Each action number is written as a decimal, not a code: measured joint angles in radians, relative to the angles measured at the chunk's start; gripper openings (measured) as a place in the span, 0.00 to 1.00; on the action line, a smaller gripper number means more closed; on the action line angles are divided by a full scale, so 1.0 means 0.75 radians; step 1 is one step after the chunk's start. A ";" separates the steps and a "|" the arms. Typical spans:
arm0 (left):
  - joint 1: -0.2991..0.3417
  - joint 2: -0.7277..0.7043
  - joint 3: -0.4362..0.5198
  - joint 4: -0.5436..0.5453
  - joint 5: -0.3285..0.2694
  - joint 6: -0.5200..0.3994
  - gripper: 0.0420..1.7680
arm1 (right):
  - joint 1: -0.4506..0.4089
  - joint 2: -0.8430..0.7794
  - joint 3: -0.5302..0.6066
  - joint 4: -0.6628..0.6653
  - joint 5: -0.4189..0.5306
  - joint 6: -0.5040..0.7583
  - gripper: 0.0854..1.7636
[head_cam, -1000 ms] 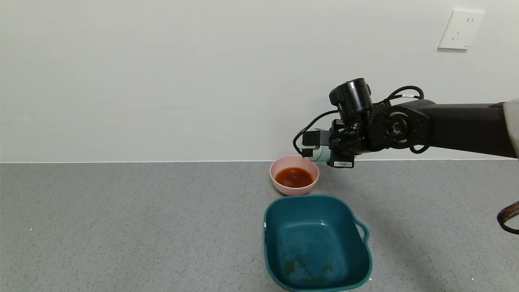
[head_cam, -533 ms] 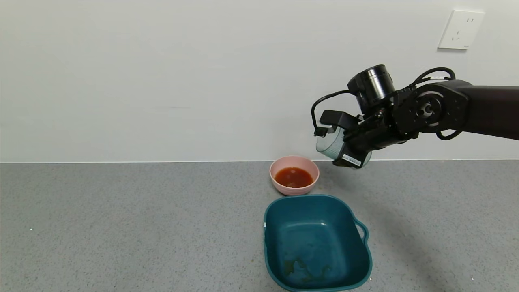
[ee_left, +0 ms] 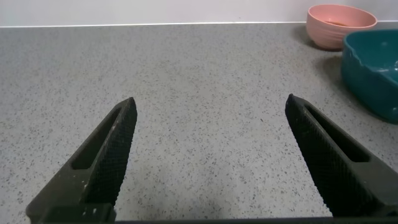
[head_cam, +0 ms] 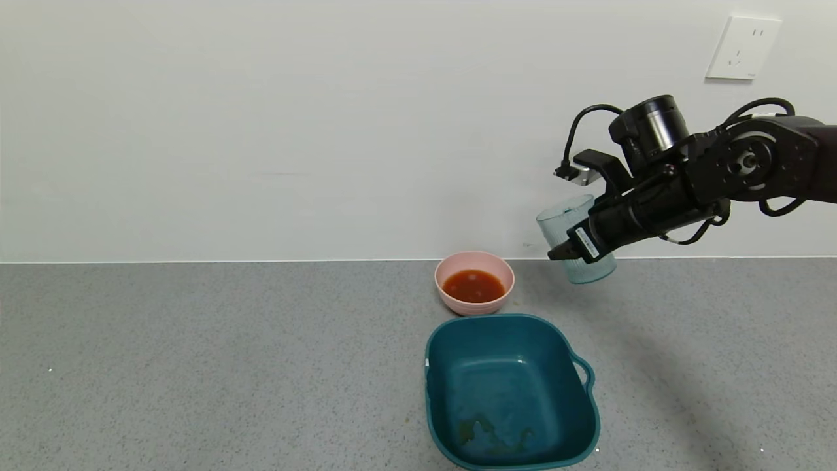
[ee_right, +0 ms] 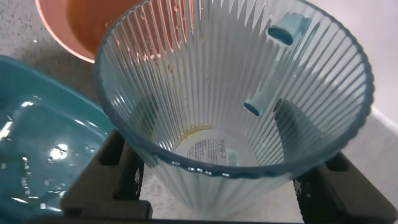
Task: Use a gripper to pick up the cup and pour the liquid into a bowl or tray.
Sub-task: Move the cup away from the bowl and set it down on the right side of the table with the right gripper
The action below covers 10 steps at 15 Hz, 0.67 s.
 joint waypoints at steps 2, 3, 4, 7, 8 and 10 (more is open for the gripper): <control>0.000 0.001 0.000 0.000 0.000 0.000 0.97 | -0.021 -0.032 0.073 -0.020 0.001 0.086 0.75; 0.000 0.000 0.000 0.000 0.001 0.000 0.97 | -0.032 -0.050 0.117 -0.049 0.002 0.110 0.75; 0.000 0.001 0.000 0.000 0.000 -0.001 0.97 | -0.046 -0.071 0.178 -0.125 0.005 0.130 0.75; 0.000 0.001 0.000 0.000 -0.001 0.000 0.97 | -0.090 -0.127 0.410 -0.496 0.031 0.166 0.75; 0.000 0.000 0.000 0.000 0.000 -0.001 0.97 | -0.106 -0.141 0.495 -0.646 0.034 0.174 0.75; 0.000 0.001 0.000 0.000 0.000 0.000 0.97 | -0.144 -0.157 0.658 -0.921 0.020 0.186 0.75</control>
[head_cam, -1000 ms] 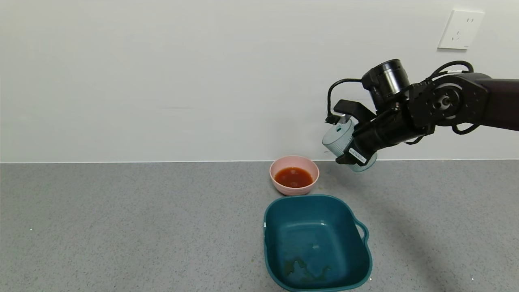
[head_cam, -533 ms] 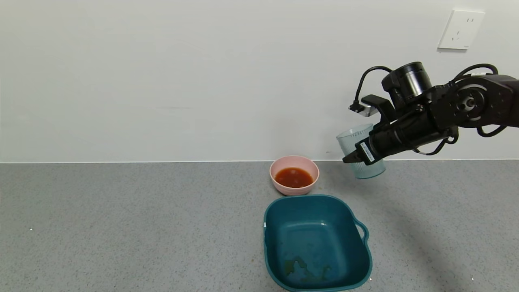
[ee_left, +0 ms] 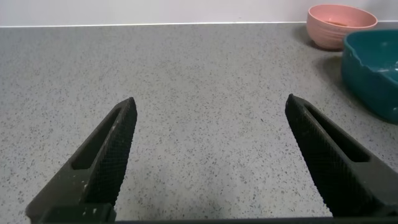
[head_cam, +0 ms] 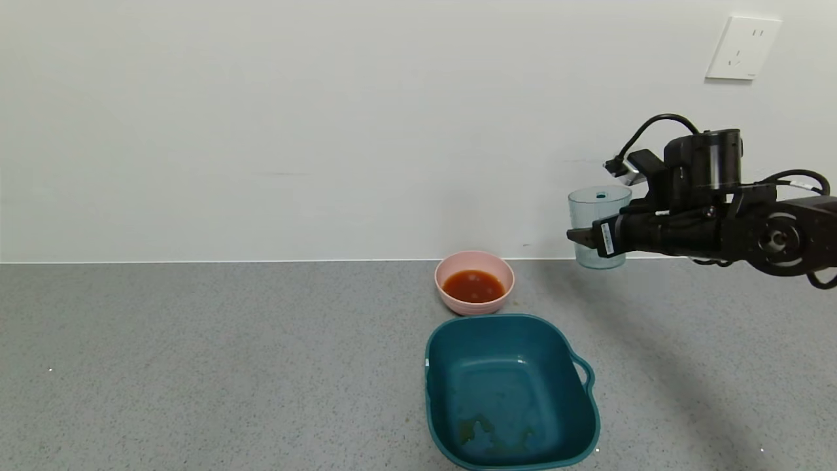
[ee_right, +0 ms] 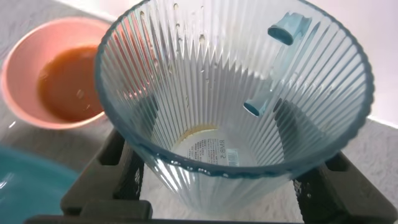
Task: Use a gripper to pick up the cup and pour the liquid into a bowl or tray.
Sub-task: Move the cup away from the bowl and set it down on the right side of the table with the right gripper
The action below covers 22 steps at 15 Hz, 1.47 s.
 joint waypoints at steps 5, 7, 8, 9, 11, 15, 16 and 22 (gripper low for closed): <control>0.000 0.000 0.000 0.000 0.000 -0.001 0.97 | -0.065 0.033 0.319 -0.589 -0.080 0.142 0.75; 0.000 0.000 0.000 0.000 0.000 -0.001 0.97 | -0.083 0.085 0.422 -0.867 -0.129 0.166 0.75; 0.000 0.000 0.000 0.001 0.000 -0.001 0.97 | -0.091 0.123 0.463 -0.992 -0.161 0.172 0.75; 0.000 0.000 0.000 0.000 0.000 -0.001 0.97 | -0.098 0.167 0.500 -1.107 -0.192 0.173 0.75; 0.000 0.000 0.000 0.000 0.000 -0.001 0.97 | -0.109 0.264 0.560 -1.290 -0.241 0.176 0.75; 0.000 0.000 0.000 0.000 0.000 -0.001 0.97 | -0.126 0.379 0.634 -1.395 -0.266 0.207 0.75; 0.000 0.000 0.000 0.000 0.000 -0.001 0.97 | -0.129 0.393 0.645 -1.397 -0.266 0.218 0.75; 0.000 0.000 0.000 0.000 0.000 -0.001 0.97 | -0.146 0.478 0.691 -1.521 -0.266 0.261 0.75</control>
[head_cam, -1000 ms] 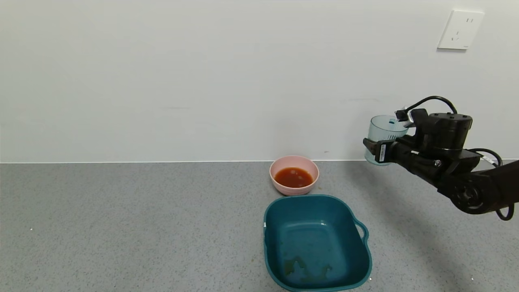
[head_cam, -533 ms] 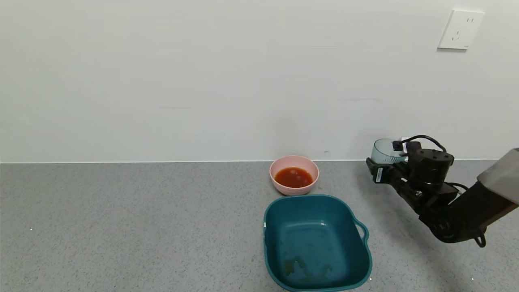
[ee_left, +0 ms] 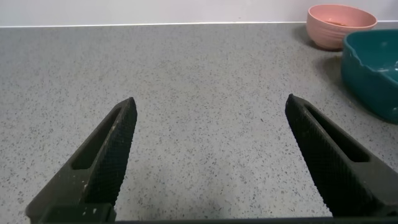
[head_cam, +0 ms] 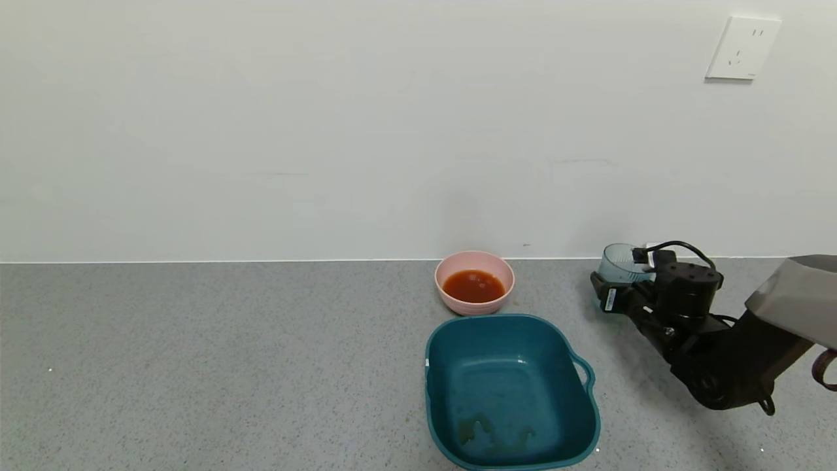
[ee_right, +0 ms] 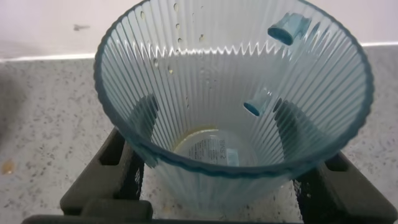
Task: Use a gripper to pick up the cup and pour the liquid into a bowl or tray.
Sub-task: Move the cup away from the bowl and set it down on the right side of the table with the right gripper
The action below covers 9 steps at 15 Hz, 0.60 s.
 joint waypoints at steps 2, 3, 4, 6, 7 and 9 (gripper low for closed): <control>0.000 0.000 0.000 0.000 0.000 0.000 0.97 | -0.007 0.022 0.007 -0.010 0.002 0.003 0.75; 0.000 0.000 0.000 0.000 0.000 0.000 0.97 | -0.008 0.029 0.007 -0.013 0.002 0.007 0.75; 0.000 -0.001 0.000 0.000 0.000 0.000 0.97 | -0.008 0.035 0.008 -0.012 0.002 0.011 0.75; 0.000 0.000 0.000 0.000 0.000 0.000 0.97 | -0.006 0.042 0.009 -0.012 0.002 0.014 0.79; 0.000 0.000 0.000 0.000 0.000 0.000 0.97 | -0.004 0.043 0.010 -0.013 0.002 0.014 0.81; 0.000 0.000 0.000 0.000 0.000 0.000 0.97 | -0.002 0.042 0.011 -0.014 0.005 0.012 0.85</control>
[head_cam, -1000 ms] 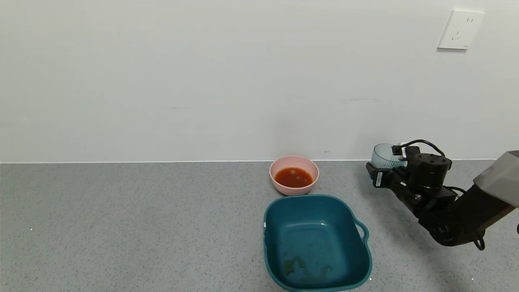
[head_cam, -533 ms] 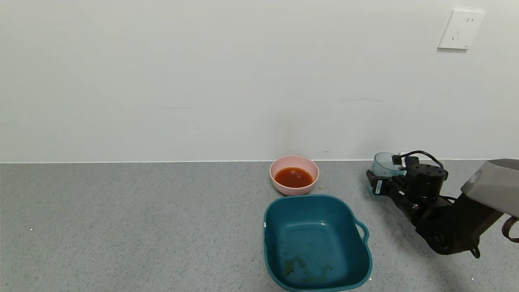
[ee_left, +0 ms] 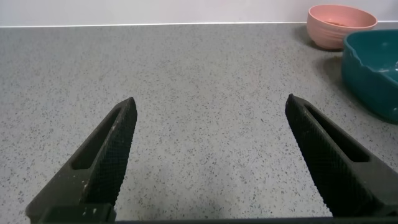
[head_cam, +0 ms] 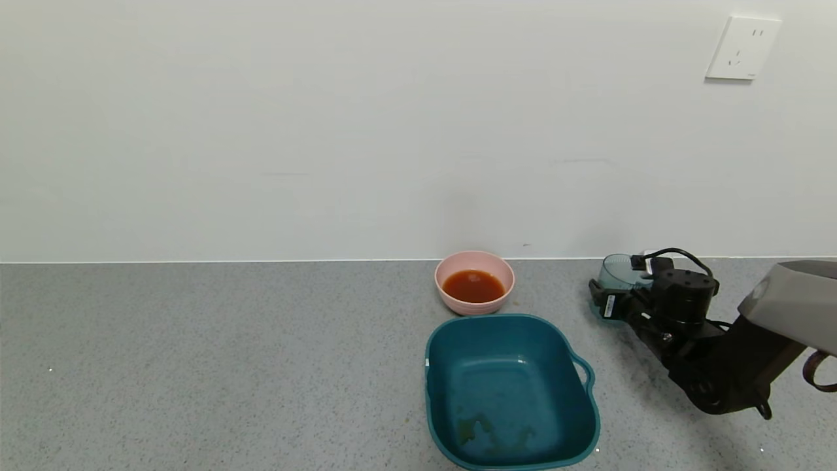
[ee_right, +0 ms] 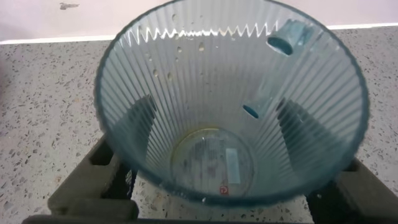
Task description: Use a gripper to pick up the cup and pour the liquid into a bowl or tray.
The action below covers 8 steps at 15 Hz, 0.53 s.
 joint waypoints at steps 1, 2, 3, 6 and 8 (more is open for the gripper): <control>0.000 0.000 0.000 0.000 0.000 0.000 0.97 | 0.002 0.000 0.002 0.001 0.000 0.000 0.86; 0.000 0.000 0.000 0.000 0.000 0.000 0.97 | 0.003 -0.001 0.005 0.001 0.000 0.000 0.87; 0.000 0.000 0.000 0.000 0.000 0.000 0.97 | 0.003 -0.003 0.009 0.003 0.000 -0.001 0.89; 0.000 0.000 0.000 0.001 -0.001 0.000 0.97 | -0.003 -0.038 0.041 0.012 0.036 0.001 0.91; 0.000 -0.001 0.000 0.000 -0.001 0.001 0.97 | -0.008 -0.081 0.061 0.042 0.075 0.002 0.92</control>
